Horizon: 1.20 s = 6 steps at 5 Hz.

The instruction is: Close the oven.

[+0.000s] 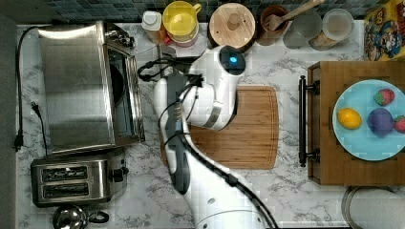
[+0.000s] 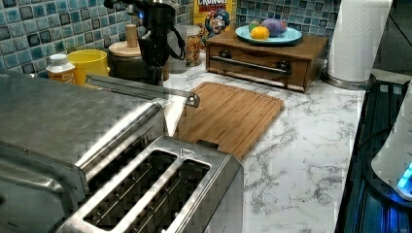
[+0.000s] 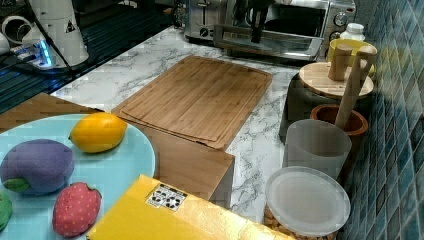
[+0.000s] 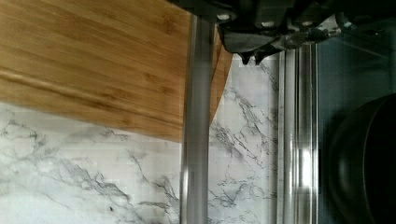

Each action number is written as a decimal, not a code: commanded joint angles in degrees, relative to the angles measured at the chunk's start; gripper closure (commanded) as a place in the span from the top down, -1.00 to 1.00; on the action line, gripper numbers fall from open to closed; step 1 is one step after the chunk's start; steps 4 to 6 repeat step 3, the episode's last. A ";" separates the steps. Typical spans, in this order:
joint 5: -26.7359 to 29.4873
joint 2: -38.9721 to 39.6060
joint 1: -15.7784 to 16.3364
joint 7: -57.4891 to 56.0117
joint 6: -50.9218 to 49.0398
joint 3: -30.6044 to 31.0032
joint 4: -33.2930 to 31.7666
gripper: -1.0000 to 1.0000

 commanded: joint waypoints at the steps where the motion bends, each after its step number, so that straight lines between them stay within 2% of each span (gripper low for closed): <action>1: -12.98 -3.40 16.54 17.95 2.37 11.55 6.43 -1.00; 2: -23.74 -4.44 17.73 30.13 5.83 11.43 5.70 -1.00; 3: -31.54 -7.15 19.98 43.89 2.75 10.44 8.36 -1.00; 6: -31.54 -7.15 19.98 43.89 2.75 10.44 8.36 -1.00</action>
